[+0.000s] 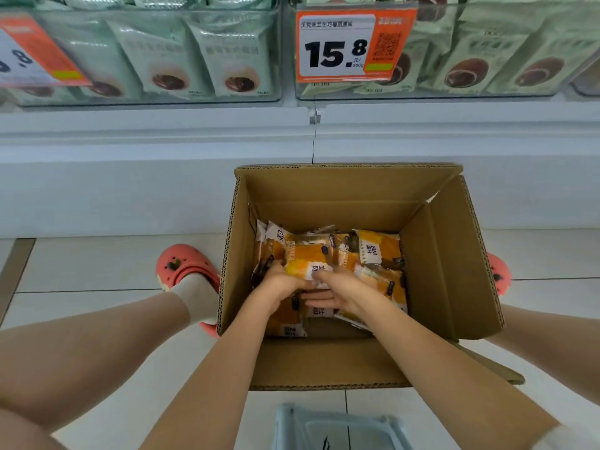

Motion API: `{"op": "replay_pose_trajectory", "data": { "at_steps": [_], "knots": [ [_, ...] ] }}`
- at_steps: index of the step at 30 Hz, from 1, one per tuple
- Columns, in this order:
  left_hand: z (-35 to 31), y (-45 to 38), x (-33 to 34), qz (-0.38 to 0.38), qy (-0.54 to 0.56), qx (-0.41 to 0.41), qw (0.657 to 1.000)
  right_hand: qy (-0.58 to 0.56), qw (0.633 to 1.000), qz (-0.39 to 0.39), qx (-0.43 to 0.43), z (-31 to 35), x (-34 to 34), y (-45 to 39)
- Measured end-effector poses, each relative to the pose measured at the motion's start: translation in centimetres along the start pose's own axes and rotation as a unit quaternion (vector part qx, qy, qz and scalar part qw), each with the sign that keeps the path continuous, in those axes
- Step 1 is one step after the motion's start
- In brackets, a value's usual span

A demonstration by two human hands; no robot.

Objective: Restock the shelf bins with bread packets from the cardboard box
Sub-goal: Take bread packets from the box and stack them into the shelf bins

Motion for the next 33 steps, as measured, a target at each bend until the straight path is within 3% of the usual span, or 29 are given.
{"op": "replay_pose_trajectory", "data": {
  "at_steps": [6,9,12,14,18,22,25,29,31,33],
  "knots": [
    [-1.6,2.4,0.2,0.091,0.184,0.029,0.978,0.033,0.993,0.065,-0.095,3.8,-0.5,4.4],
    [-4.1,4.6,0.2,0.142,0.303,0.073,0.94,0.13,0.975,0.127,-0.126,5.5,-0.2,7.9],
    [-6.1,6.9,-0.6,0.119,0.427,0.093,0.892,0.236,0.948,0.143,-0.16,6.3,-0.4,10.7],
    [-6.9,7.9,-1.0,0.087,0.486,0.104,0.863,0.185,0.956,0.112,-0.197,6.7,-1.1,11.8],
    [-8.5,9.8,-0.6,0.076,0.559,0.144,0.813,-0.021,0.972,0.009,-0.234,5.9,-2.9,12.1],
    [-9.3,11.0,-0.1,0.076,0.538,0.162,0.824,-0.001,0.908,-0.128,-0.399,7.3,-3.9,13.9],
    [-8.7,11.3,-1.5,0.016,0.442,0.178,0.879,0.038,0.838,-0.209,-0.502,8.9,-4.7,16.6],
    [-8.7,12.1,-4.5,-0.11,0.271,0.222,0.93,0.071,0.793,-0.191,-0.575,10.2,-4.0,19.0],
    [-9.5,13.6,-6.1,-0.228,0.161,0.27,0.921,0.072,0.785,-0.173,-0.59,10.3,-3.5,19.6],
    [-10.4,15.2,-6.8,-0.322,0.08,0.31,0.891,0.07,0.782,-0.167,-0.596,10.2,-3.3,19.8]
  ]
}}
Point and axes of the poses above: each hand's wrist, its own y-axis away from the middle knuckle, its own x-axis out of the palm, z = x × y, the point moved 9 cm from there along -y, towards the middle knuckle, and after that the axes turned 15 degrees about -y, right-handed, at the moved point
